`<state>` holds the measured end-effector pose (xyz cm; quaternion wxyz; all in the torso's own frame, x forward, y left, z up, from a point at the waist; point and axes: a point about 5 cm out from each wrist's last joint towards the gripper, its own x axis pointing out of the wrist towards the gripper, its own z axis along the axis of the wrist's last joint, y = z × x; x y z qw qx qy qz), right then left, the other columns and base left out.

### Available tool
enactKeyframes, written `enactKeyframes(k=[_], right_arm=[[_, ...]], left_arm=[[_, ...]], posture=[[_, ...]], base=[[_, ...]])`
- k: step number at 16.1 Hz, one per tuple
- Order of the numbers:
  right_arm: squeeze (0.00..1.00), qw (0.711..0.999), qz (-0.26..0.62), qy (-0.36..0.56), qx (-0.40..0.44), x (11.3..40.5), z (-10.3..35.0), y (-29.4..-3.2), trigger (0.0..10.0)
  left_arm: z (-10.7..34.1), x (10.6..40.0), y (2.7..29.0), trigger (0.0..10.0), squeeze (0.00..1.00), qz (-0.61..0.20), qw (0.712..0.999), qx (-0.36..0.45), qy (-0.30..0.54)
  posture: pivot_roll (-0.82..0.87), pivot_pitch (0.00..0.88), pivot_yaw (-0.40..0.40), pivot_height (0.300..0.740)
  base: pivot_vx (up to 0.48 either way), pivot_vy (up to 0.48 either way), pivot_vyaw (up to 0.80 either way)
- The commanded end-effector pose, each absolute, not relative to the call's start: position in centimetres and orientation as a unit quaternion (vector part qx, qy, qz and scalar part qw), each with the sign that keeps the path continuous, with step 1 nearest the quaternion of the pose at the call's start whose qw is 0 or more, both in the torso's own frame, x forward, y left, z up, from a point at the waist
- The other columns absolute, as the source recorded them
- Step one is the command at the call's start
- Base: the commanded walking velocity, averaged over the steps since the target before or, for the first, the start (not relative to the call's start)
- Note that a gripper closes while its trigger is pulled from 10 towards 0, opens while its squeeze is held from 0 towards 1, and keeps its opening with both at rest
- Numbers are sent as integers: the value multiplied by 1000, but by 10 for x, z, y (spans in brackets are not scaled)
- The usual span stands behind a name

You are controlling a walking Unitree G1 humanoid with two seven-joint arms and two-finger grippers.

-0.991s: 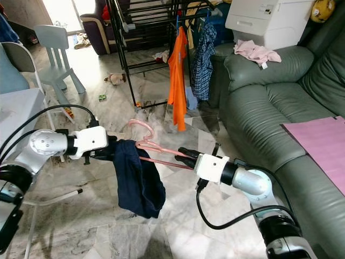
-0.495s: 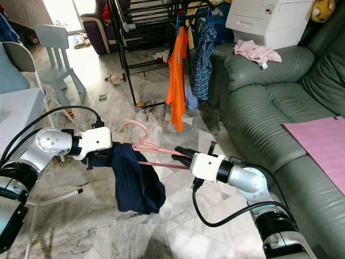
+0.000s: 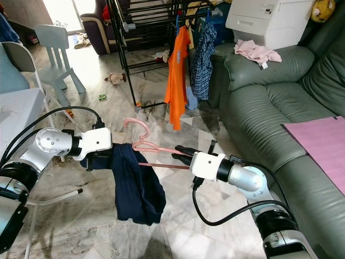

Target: Hang hanger

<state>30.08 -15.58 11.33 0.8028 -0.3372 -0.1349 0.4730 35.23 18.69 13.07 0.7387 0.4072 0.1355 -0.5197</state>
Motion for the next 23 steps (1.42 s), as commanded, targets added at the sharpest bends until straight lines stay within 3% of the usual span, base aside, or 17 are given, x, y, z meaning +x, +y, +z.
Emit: enactKeyframes(k=[1,8,9,10,11,12,13,19,23], right_arm=[[0,803,459,-189,-330,306,131,-147,10000],[0,803,459,-189,-330,306,131,-147,10000],[973,816,439,-164,-338,324,143,-155,10000],[0,823,433,-141,-340,335,152,-159,10000],[0,825,427,-113,-353,345,157,-162,10000],[725,824,430,-105,-352,345,155,-162,10000],[1000,824,429,-103,-356,345,154,-163,10000],[1000,799,449,-65,-394,353,168,-181,10000],[1000,838,374,-114,-382,369,206,-194,10000]], left_arm=[[131,353,186,0,0,-523,735,407,144],[131,353,186,0,0,-523,735,407,144],[117,345,195,0,0,-510,754,385,157],[106,339,201,0,0,-497,768,369,165],[97,334,207,0,0,-477,785,361,163],[98,334,206,0,0,-476,787,360,157],[98,334,206,0,0,-476,788,360,156],[89,329,203,0,0,-462,798,359,141],[83,329,212,0,0,-411,815,377,154]], posture=[[-118,0,80,740],[-118,0,80,740],[-124,0,59,740],[-124,0,58,740],[-125,0,58,740],[-125,0,58,740],[-126,0,59,740],[-142,0,57,740],[-140,0,56,740]], base=[[0,0,0],[0,0,0],[0,0,0],[0,0,0],[0,0,0],[0,0,0],[0,0,0],[0,0,0],[0,0,0]])
